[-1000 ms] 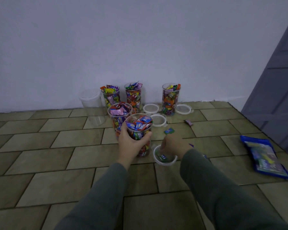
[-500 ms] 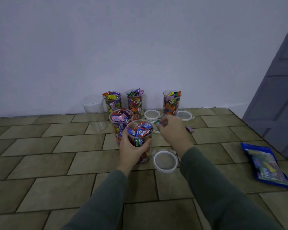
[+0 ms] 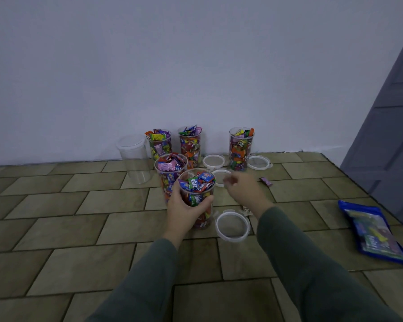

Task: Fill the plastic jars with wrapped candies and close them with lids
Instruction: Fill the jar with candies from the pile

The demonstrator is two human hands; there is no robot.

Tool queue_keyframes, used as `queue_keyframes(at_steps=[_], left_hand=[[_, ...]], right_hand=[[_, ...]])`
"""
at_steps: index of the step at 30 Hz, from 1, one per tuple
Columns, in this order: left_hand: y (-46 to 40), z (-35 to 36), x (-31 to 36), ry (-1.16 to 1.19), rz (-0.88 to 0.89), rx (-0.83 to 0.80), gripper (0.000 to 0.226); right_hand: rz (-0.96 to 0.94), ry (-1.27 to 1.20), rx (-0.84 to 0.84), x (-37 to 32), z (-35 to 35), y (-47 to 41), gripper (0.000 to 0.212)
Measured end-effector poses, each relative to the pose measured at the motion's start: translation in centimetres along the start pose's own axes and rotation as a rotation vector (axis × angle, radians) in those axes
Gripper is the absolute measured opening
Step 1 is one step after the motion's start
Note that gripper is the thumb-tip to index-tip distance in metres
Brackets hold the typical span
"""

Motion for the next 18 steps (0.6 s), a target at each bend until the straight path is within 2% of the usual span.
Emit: queue_keyframes(at_steps=[3,5,7,13,18], left_hand=[[-0.1,-0.2,-0.1,-0.012,0.000,-0.009,0.098],[-0.1,-0.2,0.0,-0.029,0.006,-0.025,0.097],[-0.1,-0.3,0.1,-0.041,0.014,-0.035,0.091],[0.4,-0.9,0.4,-0.072,0.024,-0.030,0.082],[1.4,-3.5,0.1,-0.142,0.054,0.054,0.081]], right_hand=[[0.028,0.442,-0.226,3.8,3.3,0.4,0.034],[-0.010,0.615,-0.273,4.8,4.9,0.5,0.037],[-0.056,0.702,-0.268,5.0,5.8,0.5,0.032],[-0.140,0.742,-0.242,4.3,6.2,0.7,0.025],[-0.109,0.555,-0.293,3.3,8.1,1.3,0.024]])
Point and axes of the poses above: each hand's wrist, its own y-axis away from the middle knuckle, its own z-axis out of the palm, x = y × z, the point moved 7 cm from there along -y, towards the middle knuckle, and after that the axes turned 8 degrees about z, right-handed, at the moved point
